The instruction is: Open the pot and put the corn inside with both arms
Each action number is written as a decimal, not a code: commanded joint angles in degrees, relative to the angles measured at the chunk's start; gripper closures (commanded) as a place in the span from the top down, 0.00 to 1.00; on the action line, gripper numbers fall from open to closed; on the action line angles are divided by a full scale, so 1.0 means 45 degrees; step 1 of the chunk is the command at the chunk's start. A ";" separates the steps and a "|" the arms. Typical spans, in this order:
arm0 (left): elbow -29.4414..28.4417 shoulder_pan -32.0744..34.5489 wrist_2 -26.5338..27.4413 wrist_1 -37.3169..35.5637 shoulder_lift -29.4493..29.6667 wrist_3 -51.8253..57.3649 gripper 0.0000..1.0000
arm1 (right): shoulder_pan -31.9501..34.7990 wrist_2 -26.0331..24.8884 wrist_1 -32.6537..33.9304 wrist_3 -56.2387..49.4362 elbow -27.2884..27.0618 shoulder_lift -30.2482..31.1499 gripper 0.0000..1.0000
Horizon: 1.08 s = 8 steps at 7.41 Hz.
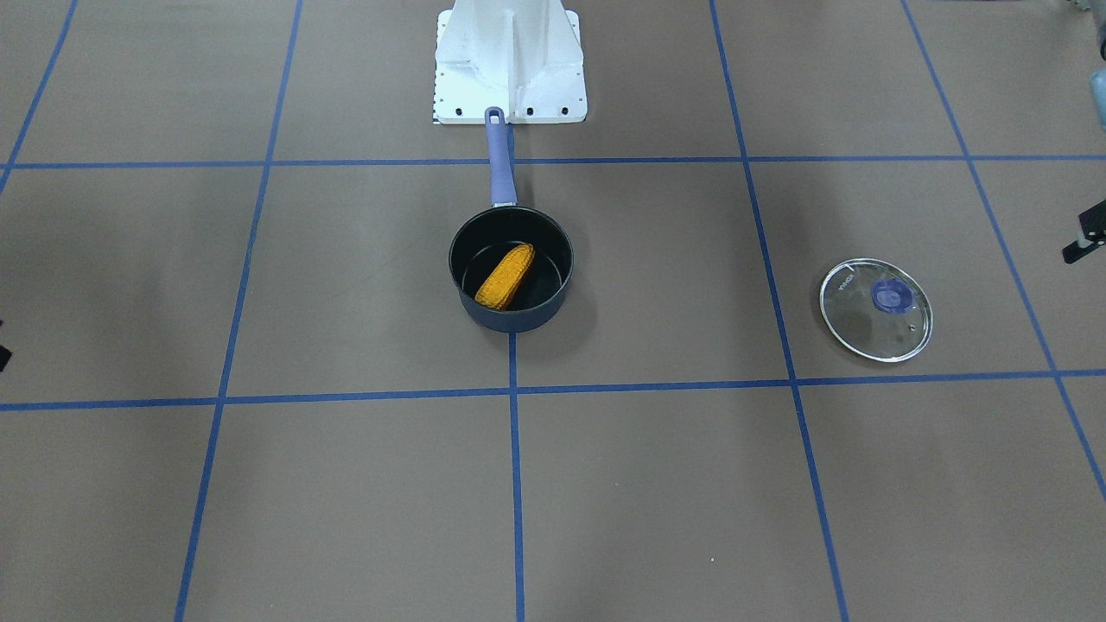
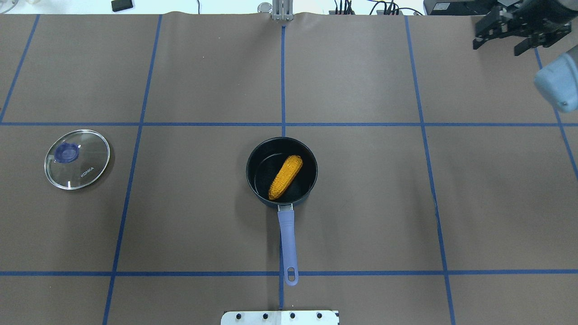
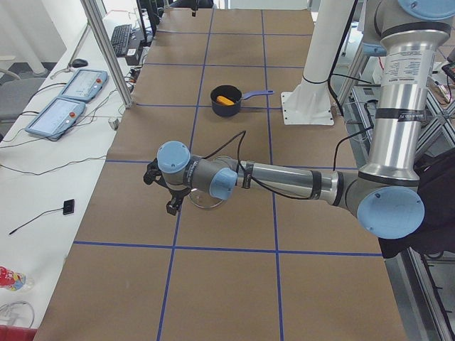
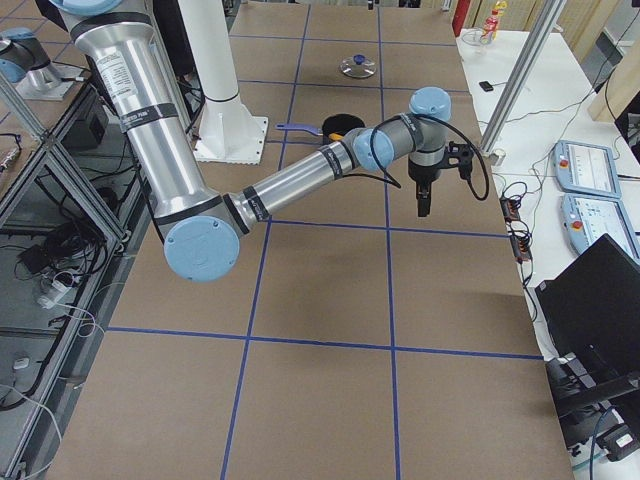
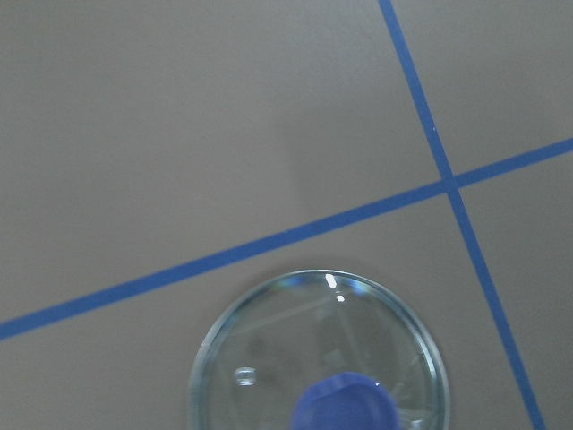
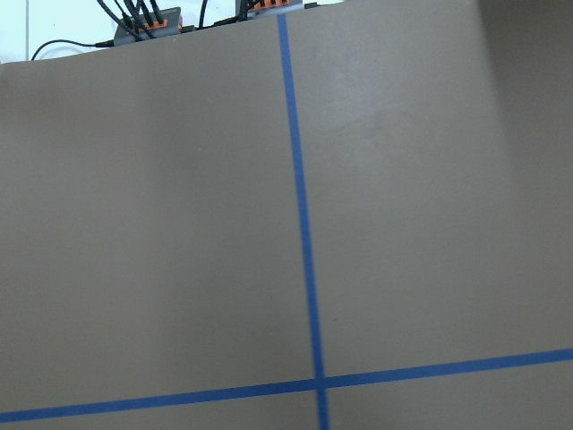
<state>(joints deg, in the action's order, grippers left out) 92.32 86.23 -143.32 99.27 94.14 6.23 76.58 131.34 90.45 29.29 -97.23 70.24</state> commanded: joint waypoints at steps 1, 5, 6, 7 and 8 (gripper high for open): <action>-0.0163 0.1633 0.0032 -0.1630 0.0077 0.2128 0.97 | 0.1474 0.0752 -0.0002 -0.3232 0.0822 0.1142 1.00; -0.0981 0.2067 0.0052 -0.1495 -0.0117 0.2170 0.98 | 0.2553 0.0989 -0.0002 -0.4440 0.1411 0.1695 1.00; -0.1023 0.2126 0.0052 -0.1474 -0.0196 0.2170 0.98 | 0.2553 0.0970 -0.0022 -0.4400 0.1334 0.1889 1.00; -0.0927 0.2166 0.0013 -0.1397 -0.0525 0.2170 0.98 | 0.2553 0.0854 -0.0041 -0.4361 0.0965 0.2220 1.00; -0.0675 0.2166 0.0051 -0.1396 -0.0664 0.2151 0.98 | 0.2572 0.0872 -0.0041 -0.4400 0.0826 0.2571 1.00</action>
<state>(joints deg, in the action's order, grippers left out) 88.38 95.85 -143.16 92.85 92.16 15.98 88.06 135.37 90.31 9.55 -92.46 79.99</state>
